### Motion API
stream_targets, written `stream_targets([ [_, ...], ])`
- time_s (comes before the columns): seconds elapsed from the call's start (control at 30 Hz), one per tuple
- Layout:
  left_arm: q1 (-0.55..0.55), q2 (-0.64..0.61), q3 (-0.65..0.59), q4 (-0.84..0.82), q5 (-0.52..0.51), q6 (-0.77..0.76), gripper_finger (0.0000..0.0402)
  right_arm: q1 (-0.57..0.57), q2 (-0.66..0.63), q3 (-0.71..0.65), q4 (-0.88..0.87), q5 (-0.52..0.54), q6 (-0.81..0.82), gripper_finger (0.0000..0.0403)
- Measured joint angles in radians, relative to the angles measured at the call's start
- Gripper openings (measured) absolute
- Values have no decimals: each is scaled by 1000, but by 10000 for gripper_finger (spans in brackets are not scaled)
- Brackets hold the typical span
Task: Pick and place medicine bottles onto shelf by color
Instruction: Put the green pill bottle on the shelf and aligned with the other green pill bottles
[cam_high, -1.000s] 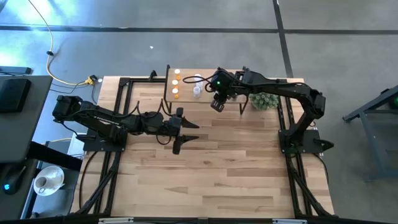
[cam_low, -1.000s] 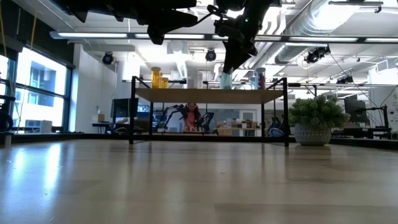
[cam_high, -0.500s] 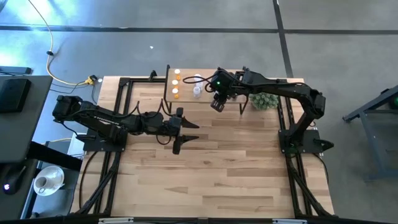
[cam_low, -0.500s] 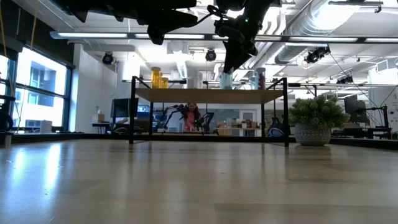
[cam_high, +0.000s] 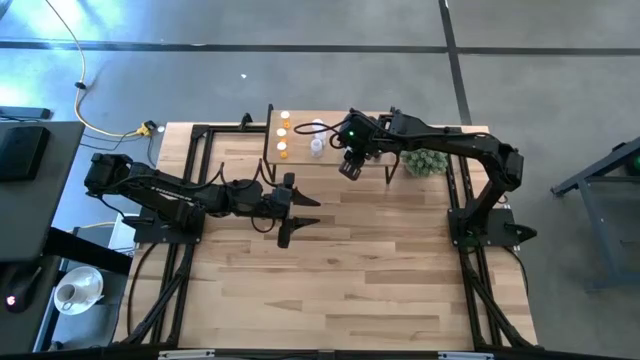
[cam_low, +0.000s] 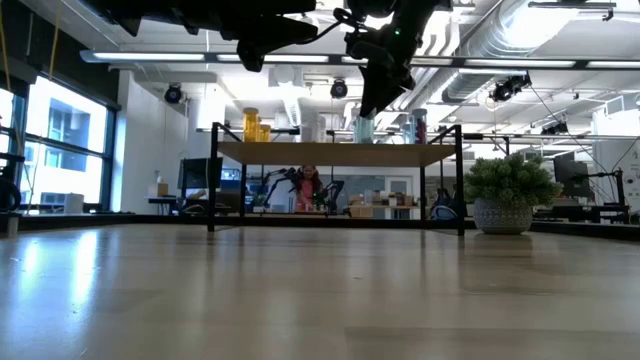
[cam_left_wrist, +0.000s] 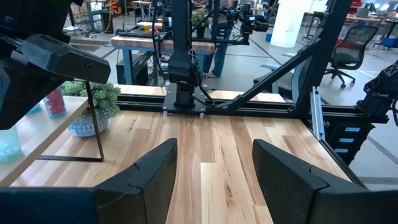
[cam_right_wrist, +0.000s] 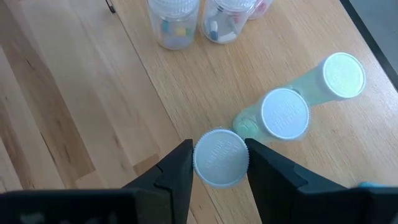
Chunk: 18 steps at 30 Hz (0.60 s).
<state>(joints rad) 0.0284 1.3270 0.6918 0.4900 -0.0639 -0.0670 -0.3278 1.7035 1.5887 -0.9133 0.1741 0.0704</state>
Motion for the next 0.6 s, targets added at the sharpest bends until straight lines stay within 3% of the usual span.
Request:
stream_targets([
  [0.6, 0, 0, 0, 0, 0, 0, 197, 0, 0, 0, -3, 13, 0, 131],
])
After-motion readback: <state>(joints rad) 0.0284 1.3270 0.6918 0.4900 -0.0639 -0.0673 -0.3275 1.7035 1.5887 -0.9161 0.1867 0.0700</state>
